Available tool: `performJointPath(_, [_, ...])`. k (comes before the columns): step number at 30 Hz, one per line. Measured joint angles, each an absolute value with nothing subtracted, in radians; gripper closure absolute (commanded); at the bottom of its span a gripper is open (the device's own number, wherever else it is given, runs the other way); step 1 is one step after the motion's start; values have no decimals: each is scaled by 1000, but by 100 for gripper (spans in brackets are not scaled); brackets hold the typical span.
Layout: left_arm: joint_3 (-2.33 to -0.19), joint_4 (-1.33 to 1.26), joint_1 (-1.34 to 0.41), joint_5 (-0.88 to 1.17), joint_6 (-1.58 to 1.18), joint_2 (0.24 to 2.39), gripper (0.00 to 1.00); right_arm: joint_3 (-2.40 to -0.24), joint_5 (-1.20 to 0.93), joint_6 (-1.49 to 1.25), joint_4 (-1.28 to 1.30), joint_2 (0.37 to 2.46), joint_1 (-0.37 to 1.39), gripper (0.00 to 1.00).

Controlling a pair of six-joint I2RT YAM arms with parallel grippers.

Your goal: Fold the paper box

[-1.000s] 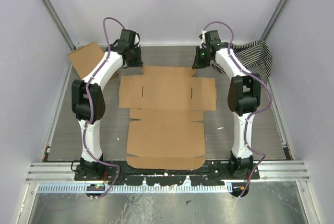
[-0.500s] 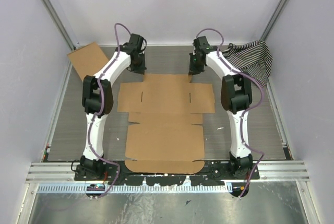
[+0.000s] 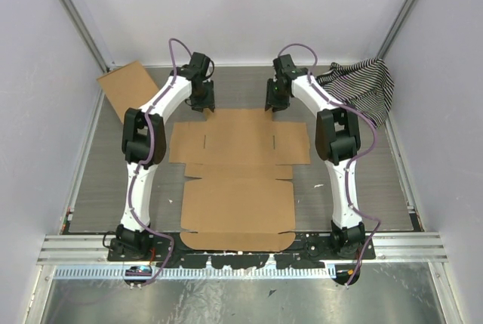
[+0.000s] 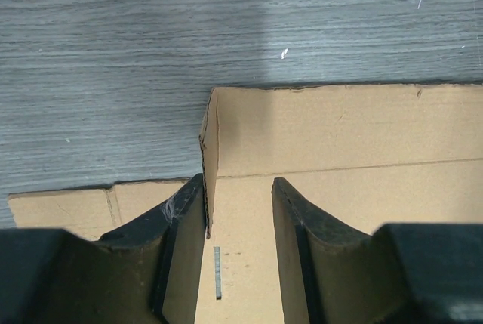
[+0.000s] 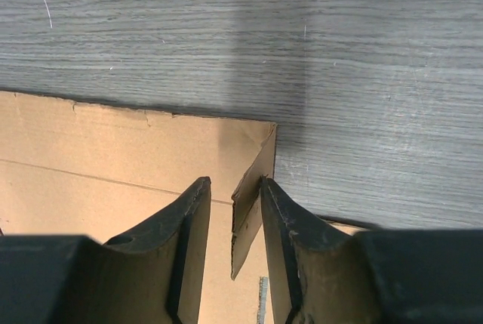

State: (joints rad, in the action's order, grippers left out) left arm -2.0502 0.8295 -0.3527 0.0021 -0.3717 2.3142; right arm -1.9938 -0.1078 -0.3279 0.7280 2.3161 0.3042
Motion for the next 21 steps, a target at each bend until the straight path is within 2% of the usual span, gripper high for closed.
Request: performJointPath(21, [-2136, 839, -413, 78, -407, 2377, 54, -2022, -119, -339, 735, 2328, 340, 60])
